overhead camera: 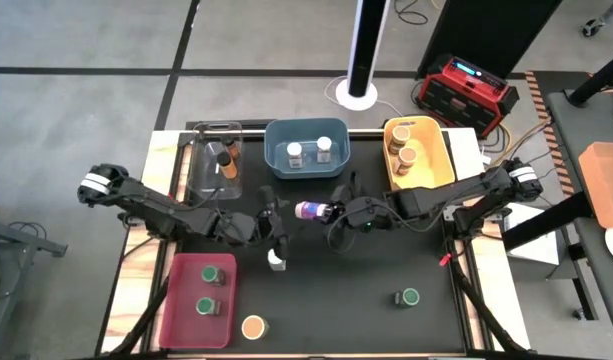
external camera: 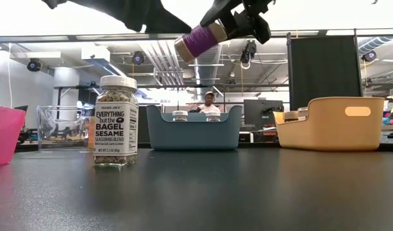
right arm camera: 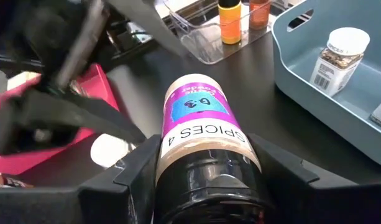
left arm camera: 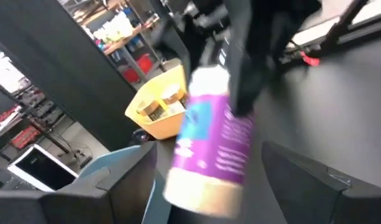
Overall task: Sort spices by type
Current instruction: Put the black seasoning bottle into the transparent bin
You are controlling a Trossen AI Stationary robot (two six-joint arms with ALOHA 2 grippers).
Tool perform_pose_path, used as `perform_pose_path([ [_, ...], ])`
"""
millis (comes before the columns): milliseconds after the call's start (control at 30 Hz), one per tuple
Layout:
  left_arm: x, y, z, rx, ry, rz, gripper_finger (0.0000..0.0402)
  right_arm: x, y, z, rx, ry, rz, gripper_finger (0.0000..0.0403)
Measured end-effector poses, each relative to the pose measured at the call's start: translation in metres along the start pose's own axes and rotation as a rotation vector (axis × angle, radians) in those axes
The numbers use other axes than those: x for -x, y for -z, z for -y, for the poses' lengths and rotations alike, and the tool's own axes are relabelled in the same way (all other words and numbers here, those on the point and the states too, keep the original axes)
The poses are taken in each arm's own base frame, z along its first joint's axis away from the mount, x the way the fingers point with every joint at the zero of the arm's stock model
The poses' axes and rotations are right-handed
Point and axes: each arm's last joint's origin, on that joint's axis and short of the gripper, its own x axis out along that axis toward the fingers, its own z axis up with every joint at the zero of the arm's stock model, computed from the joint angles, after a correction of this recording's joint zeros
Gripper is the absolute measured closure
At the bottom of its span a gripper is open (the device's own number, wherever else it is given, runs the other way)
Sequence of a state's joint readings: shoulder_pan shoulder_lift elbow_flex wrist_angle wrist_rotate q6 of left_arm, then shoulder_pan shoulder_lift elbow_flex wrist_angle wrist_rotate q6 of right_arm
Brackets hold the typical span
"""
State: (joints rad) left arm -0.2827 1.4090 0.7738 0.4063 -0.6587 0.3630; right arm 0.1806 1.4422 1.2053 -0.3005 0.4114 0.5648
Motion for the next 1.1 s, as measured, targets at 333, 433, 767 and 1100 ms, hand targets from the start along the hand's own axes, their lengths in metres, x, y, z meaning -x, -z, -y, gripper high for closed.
perform_pose_path([
  [333, -0.011, 0.01, 0.004, -0.024, 0.01, -0.036, 0.0127, 0.0, 0.0, -0.001, 0.003, -0.022, -0.015, 0.0196],
  [433, -0.01, 0.009, 0.003, -0.021, 0.006, -0.034, 0.0127, 0.0, 0.001, -0.001, 0.062, -0.026, -0.016, 0.0196],
  [767, -0.009, 0.008, 0.001, 0.002, 0.032, -0.018, 0.0127, 0.003, 0.003, 0.0, 0.372, -0.041, -0.126, 0.0197],
  [1100, -0.01, 0.008, 0.003, 0.01, 0.102, 0.002, 0.0127, -0.007, -0.018, -0.02, 0.442, -0.062, -0.141, 0.0198],
])
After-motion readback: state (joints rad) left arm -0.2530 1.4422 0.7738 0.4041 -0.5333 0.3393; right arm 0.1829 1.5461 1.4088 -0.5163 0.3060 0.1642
